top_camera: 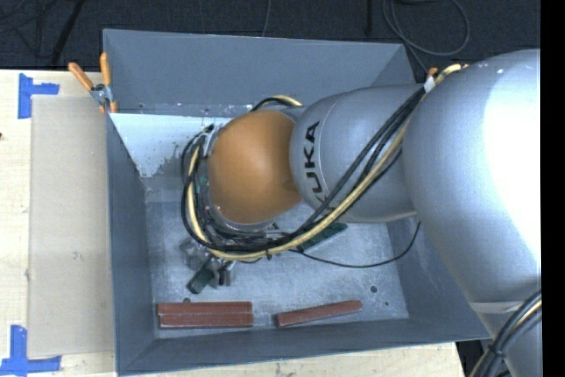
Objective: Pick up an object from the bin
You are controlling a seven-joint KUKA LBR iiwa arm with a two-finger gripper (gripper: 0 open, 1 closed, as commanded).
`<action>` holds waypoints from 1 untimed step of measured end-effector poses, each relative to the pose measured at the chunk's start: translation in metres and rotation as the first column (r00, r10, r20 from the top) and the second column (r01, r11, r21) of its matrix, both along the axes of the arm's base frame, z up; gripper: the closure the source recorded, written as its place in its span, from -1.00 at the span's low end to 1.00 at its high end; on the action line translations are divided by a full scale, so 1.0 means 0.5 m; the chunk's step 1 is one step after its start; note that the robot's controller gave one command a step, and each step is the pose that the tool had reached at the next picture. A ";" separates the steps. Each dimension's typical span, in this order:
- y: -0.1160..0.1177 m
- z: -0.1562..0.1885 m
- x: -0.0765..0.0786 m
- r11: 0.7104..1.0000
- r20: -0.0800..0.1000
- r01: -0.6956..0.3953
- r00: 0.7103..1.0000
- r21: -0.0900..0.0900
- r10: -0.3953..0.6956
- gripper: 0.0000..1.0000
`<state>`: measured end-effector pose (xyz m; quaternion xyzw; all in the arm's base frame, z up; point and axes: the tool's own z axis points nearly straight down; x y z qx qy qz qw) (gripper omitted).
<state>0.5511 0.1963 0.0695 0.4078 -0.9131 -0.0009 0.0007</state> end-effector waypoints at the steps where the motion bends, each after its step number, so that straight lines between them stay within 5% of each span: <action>1: -0.013 0.405 0.018 0.961 0.011 -0.277 0.961 0.000 0.277 1.00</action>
Offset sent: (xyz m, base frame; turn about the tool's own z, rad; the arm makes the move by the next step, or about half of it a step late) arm 0.0073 -0.0075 0.1986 -0.2830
